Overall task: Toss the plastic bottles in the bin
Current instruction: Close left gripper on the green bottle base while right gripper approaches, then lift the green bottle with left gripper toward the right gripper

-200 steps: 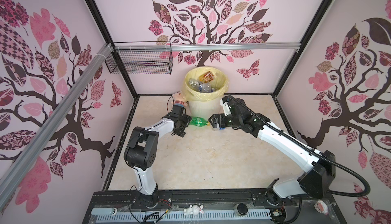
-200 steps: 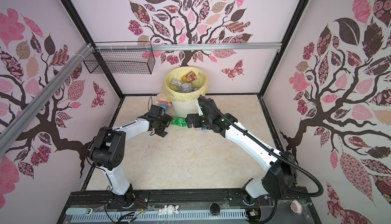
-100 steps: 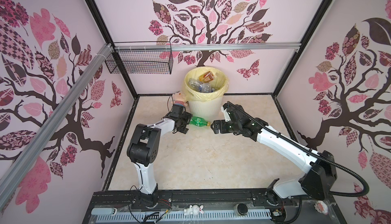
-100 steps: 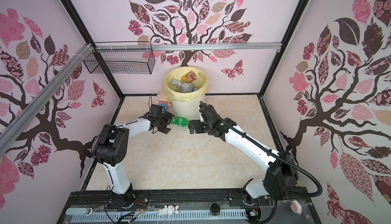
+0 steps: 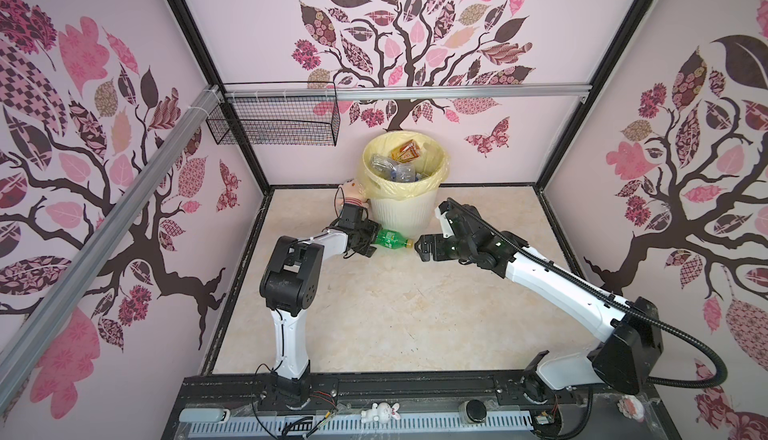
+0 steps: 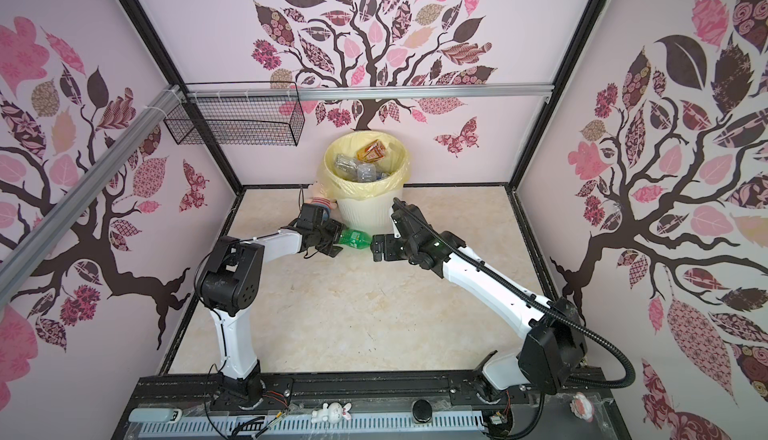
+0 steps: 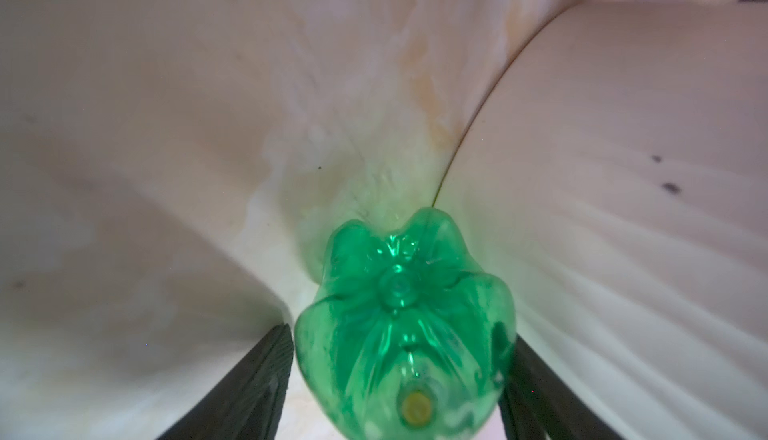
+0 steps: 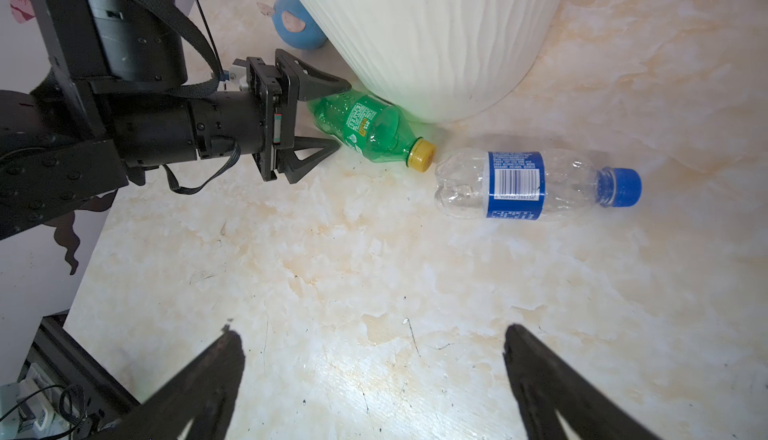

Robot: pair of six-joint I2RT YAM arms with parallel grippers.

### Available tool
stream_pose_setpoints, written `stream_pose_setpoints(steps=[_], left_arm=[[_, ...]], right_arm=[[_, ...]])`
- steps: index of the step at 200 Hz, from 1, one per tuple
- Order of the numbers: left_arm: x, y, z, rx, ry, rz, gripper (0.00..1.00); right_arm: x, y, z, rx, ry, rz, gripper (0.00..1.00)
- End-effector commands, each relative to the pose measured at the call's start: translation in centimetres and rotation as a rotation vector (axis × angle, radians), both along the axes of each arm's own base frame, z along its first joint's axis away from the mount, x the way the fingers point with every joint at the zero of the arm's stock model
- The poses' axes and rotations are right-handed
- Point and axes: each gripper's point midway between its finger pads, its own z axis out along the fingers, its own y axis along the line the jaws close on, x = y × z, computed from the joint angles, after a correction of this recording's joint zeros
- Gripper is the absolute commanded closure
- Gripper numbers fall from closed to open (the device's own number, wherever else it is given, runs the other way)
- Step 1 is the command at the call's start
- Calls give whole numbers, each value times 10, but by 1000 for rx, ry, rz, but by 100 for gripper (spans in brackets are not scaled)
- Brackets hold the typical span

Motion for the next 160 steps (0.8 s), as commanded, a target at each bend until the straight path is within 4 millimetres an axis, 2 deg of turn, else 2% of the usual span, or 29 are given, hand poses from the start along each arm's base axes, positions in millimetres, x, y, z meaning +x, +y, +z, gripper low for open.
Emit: stream_pose_setpoints(steps=[1,18,36,50,79,120,160], left_arm=[[-6,3,-16,3,19,-4,27],[-13,3,-20,4,27,-11,29],[-14,2,-22,9,21,-47,37],[-20,2,-25,13,33,-61,43],[-31,6,-19,28,16,-83,47],[-41,10,-1,68,-11,-160,50],[-44,11,39,144,-124,-278,51]], right_arm=[[0,-4,18,13,-40,-22,0],[2,-7,20,-15,-51,-23,0],[5,-6,25,-10,-64,-25,0],[5,-5,21,1,-55,-31,0],[1,-1,14,13,-24,-21,0],[2,-5,15,13,-30,-36,0],[1,0,19,24,-28,19,0]])
